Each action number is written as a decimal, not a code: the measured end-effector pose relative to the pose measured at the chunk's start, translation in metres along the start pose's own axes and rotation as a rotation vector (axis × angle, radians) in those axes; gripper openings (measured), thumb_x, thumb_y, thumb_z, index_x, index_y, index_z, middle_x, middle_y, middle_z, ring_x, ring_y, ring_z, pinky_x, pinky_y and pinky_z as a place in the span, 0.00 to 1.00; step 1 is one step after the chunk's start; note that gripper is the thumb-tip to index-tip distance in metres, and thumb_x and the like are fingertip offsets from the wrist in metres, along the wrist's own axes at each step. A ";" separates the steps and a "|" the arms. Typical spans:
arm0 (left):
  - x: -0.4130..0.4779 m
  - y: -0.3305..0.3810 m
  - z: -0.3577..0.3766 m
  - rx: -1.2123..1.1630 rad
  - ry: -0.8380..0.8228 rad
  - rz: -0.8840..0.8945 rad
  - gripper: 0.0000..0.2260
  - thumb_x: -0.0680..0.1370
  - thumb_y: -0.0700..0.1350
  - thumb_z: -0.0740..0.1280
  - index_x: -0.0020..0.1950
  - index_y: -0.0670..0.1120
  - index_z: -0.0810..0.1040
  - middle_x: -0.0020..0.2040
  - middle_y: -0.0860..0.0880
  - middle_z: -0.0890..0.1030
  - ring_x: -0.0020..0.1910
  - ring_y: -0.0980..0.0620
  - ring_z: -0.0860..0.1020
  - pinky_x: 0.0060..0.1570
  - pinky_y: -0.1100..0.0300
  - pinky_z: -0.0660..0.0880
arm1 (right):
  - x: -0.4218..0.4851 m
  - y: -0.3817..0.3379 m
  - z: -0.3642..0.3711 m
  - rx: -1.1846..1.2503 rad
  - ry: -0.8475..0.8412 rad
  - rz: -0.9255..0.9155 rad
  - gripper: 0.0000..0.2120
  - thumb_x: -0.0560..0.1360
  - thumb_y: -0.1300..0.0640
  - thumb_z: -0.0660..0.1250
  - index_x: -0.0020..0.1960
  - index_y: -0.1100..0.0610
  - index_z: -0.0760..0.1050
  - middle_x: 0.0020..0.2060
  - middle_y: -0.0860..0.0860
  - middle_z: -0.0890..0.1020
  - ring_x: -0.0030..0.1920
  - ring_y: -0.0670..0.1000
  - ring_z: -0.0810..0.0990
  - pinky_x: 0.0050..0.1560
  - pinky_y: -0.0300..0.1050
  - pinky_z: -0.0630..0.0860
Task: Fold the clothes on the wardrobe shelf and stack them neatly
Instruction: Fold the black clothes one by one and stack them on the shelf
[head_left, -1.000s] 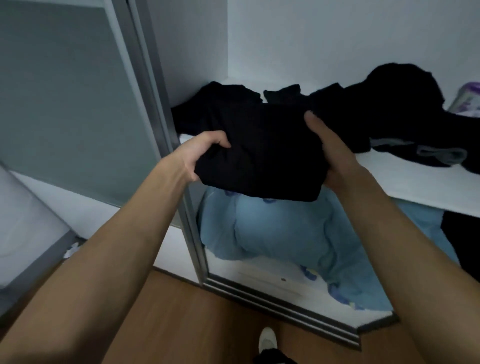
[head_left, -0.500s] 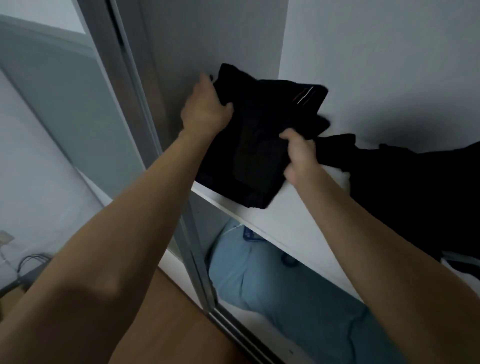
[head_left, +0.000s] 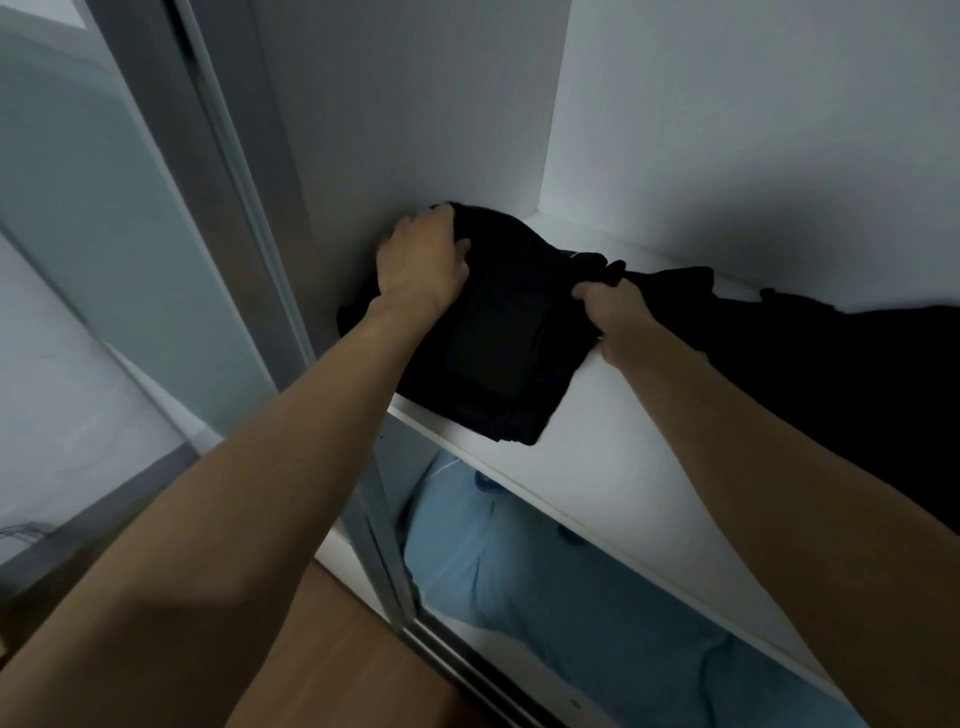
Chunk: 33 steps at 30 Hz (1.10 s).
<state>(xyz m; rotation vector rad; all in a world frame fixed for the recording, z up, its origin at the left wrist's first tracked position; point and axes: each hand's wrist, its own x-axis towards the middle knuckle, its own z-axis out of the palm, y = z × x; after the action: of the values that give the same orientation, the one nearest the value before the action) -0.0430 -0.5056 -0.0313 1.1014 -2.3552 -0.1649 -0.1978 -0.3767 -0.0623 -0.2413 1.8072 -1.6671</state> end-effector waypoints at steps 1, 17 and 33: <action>0.008 0.004 -0.005 -0.038 0.086 0.023 0.12 0.82 0.47 0.63 0.60 0.41 0.74 0.59 0.40 0.79 0.59 0.39 0.75 0.51 0.48 0.71 | 0.002 0.001 0.002 -0.015 -0.019 0.001 0.17 0.77 0.65 0.65 0.66 0.60 0.73 0.49 0.57 0.82 0.45 0.56 0.83 0.35 0.45 0.81; 0.025 0.011 0.045 -0.027 -0.565 0.240 0.33 0.79 0.70 0.51 0.81 0.57 0.53 0.82 0.51 0.50 0.81 0.46 0.49 0.76 0.39 0.45 | -0.010 -0.012 -0.039 -0.334 0.056 -0.194 0.04 0.79 0.55 0.67 0.52 0.54 0.77 0.40 0.51 0.81 0.35 0.48 0.82 0.38 0.43 0.79; -0.041 0.185 0.059 -0.555 -0.598 0.546 0.19 0.78 0.48 0.67 0.67 0.45 0.74 0.66 0.45 0.75 0.65 0.45 0.74 0.63 0.52 0.72 | -0.112 -0.002 -0.217 -0.784 0.726 -0.338 0.04 0.74 0.57 0.69 0.47 0.50 0.81 0.46 0.48 0.84 0.50 0.50 0.82 0.53 0.42 0.74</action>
<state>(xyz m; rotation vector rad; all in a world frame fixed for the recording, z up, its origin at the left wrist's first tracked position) -0.1767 -0.3598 -0.0386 0.1259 -2.7521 -0.9822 -0.2369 -0.1379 -0.0287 -0.3080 3.0816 -1.2300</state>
